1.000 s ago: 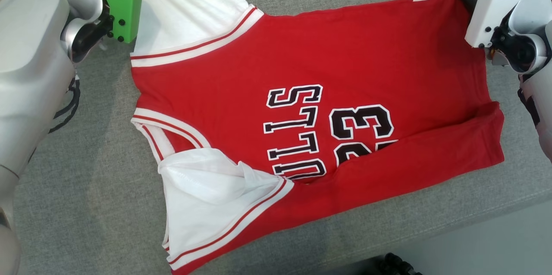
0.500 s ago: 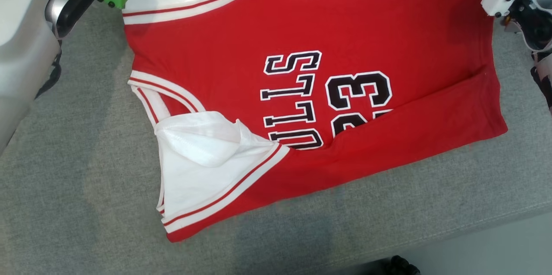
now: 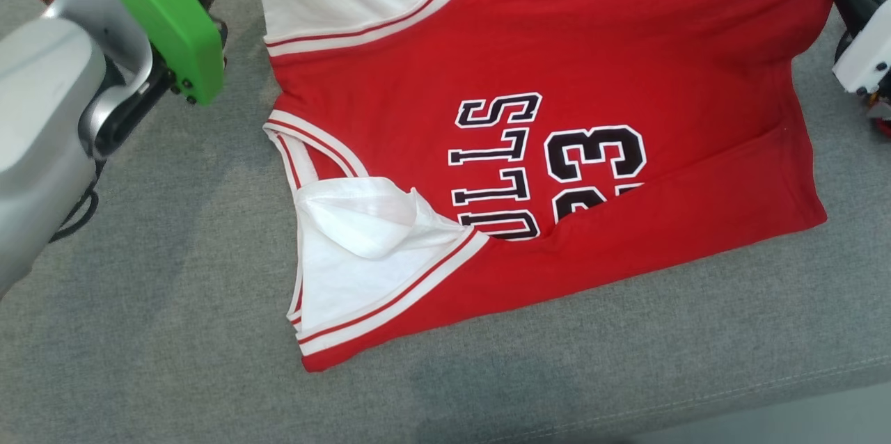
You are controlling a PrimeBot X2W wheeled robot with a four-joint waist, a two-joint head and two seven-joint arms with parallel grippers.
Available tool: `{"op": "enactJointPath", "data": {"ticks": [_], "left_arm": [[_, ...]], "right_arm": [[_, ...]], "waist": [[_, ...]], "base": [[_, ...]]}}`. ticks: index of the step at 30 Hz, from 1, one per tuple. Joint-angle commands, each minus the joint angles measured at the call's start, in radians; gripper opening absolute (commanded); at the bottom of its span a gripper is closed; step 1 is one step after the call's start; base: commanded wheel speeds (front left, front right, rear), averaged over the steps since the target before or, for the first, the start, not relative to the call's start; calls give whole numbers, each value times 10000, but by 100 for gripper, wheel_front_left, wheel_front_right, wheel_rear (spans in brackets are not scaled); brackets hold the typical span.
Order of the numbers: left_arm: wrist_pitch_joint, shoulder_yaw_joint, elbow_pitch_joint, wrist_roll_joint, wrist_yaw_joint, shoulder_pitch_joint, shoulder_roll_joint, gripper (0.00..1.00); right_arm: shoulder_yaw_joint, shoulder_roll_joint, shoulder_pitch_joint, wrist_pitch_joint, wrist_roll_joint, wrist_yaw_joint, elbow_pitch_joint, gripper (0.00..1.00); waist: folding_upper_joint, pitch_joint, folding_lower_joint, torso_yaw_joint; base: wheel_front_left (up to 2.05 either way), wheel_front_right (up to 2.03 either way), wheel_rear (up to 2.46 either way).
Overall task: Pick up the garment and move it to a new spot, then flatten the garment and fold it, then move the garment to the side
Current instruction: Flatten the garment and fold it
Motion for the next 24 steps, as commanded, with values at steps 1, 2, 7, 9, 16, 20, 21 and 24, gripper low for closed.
{"op": "enactJointPath", "data": {"ticks": [1,2,7,9,16,20,21,24], "left_arm": [[-173,12,-244,-92,79,344,272,0],[-278,-12,-480,-97,96,568,414,0],[-881,-50,-1886,-235,551,1728,1045,0],[-1022,-73,-2471,-243,801,2195,1268,0],[-1357,-202,-4346,-436,1839,3916,1927,0],[-1505,-228,-4942,-571,2169,4680,1974,0],[-1553,-233,-5091,-599,2224,4913,1965,0],[-1654,-231,-5379,-683,2421,5587,1898,0]], "right_arm": [[-59,-179,384,65,125,-13,-148,0],[-83,-262,616,127,139,-13,-233,0],[-369,-460,1650,252,209,-13,-614,0],[-510,-526,2030,292,208,-13,-747,0],[-1002,-568,3275,366,173,-13,-1184,0],[-1254,-593,3809,236,44,-13,-1293,0],[-1333,-584,3968,187,17,-13,-1308,0],[-1543,-505,4386,87,-98,-13,-1279,0]], "waist": [[0,-410,0,212],[0,-519,0,235],[0,-1017,0,406],[0,-1197,0,483],[0,-1600,0,681],[0,-1682,0,769],[0,-1700,0,790],[0,-1727,0,835]], "base": [[0,0,0],[0,0,0],[0,0,0],[0,0,0],[0,0,0],[0,0,0],[0,0,0],[0,0,0]]}}
